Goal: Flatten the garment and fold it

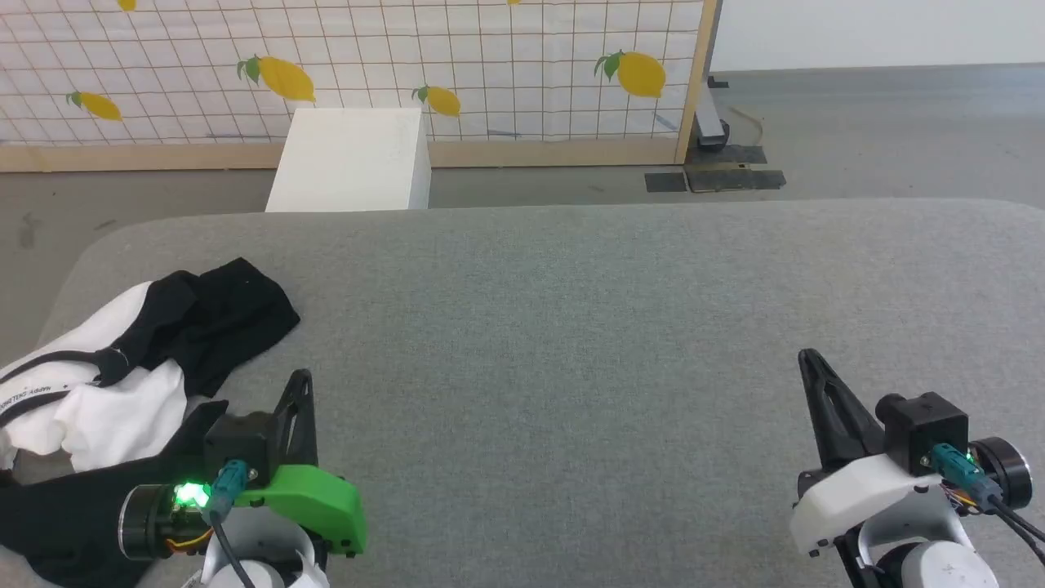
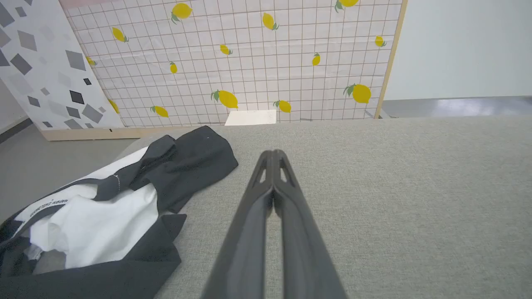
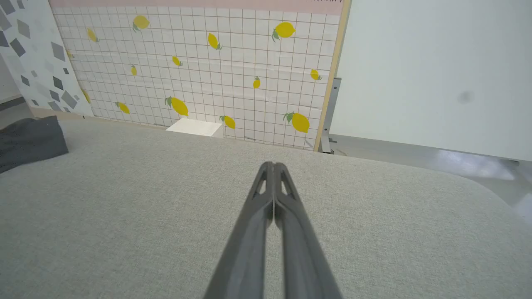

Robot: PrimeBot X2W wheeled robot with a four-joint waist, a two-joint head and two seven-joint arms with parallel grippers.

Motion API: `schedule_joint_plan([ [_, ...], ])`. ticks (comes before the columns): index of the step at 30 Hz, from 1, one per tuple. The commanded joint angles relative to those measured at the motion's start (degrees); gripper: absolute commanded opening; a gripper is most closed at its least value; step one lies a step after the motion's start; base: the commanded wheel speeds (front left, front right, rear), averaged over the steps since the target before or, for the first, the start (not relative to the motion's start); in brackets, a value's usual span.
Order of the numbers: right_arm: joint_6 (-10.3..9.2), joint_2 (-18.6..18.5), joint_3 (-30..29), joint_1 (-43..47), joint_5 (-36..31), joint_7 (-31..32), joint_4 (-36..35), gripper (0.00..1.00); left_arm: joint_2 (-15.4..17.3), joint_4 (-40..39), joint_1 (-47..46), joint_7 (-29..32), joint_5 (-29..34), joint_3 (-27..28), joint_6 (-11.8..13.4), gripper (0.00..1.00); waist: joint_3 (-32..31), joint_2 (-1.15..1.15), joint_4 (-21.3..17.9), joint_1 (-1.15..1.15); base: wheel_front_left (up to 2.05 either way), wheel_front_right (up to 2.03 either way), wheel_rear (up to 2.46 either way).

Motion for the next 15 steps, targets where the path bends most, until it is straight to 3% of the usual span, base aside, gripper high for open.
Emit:
schedule_joint_plan([
  [1, -0.08, 0.0, 0.1, 0.5, -0.4, 0.0, -0.3, 0.00, -0.3, -0.2, 0.6, 0.1, 0.7, 0.2, -0.1, 0.00, 0.0, 0.00, 0.0, 0.00, 0.00, 0.00, 0.00],
  [15, -0.08, 0.0, 0.1, 0.5, -0.4, 0.0, -0.3, 0.00, -0.3, -0.2, 0.6, 0.1, 0.7, 0.2, -0.1, 0.00, 0.0, 0.00, 0.0, 0.00, 0.00, 0.00, 0.00],
])
